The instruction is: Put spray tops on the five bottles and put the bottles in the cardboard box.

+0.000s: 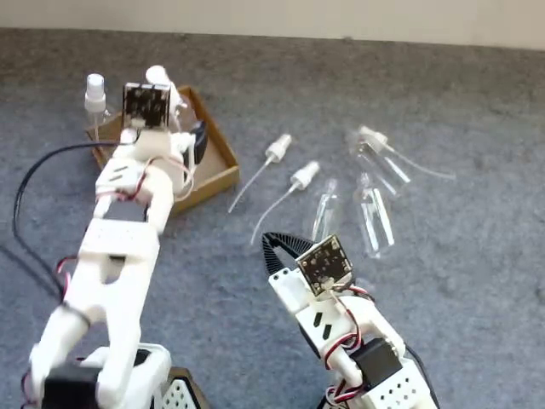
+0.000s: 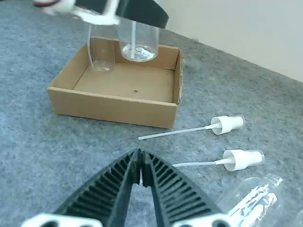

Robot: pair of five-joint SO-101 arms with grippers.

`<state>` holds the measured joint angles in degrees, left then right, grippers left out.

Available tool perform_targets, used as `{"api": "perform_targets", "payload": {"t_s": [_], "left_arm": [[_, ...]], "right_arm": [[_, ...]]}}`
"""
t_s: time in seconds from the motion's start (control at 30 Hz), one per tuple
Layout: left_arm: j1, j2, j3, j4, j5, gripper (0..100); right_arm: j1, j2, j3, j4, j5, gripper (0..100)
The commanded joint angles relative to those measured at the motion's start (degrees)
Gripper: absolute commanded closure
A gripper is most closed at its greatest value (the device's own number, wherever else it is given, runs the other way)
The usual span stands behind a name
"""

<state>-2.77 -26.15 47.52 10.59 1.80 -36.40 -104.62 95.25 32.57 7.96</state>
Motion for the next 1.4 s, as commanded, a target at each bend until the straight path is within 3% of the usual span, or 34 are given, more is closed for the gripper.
{"api": "perform_targets", "payload": {"t_s": [0.0, 0.57, 1.07, 1.37], "left_arm": [[-0.7, 10.2, -10.9, -2.9, -0.6, 86], [-4.8, 43.0, -34.0, -12.0, -0.6, 86], [-4.4, 55.2, -43.4, -12.0, -0.6, 86], [-4.7, 55.6, -43.1, -11.6, -0.6, 86]], "right_arm": [[-0.3, -0.6, 7.2, -1.7, 0.4, 99.5], [-0.3, -0.5, 7.2, -1.7, 0.5, 99.5], [-0.3, -0.5, 7.2, -1.7, 0.5, 99.5], [-0.2, -0.5, 7.2, -1.7, 0.5, 99.5]]}}
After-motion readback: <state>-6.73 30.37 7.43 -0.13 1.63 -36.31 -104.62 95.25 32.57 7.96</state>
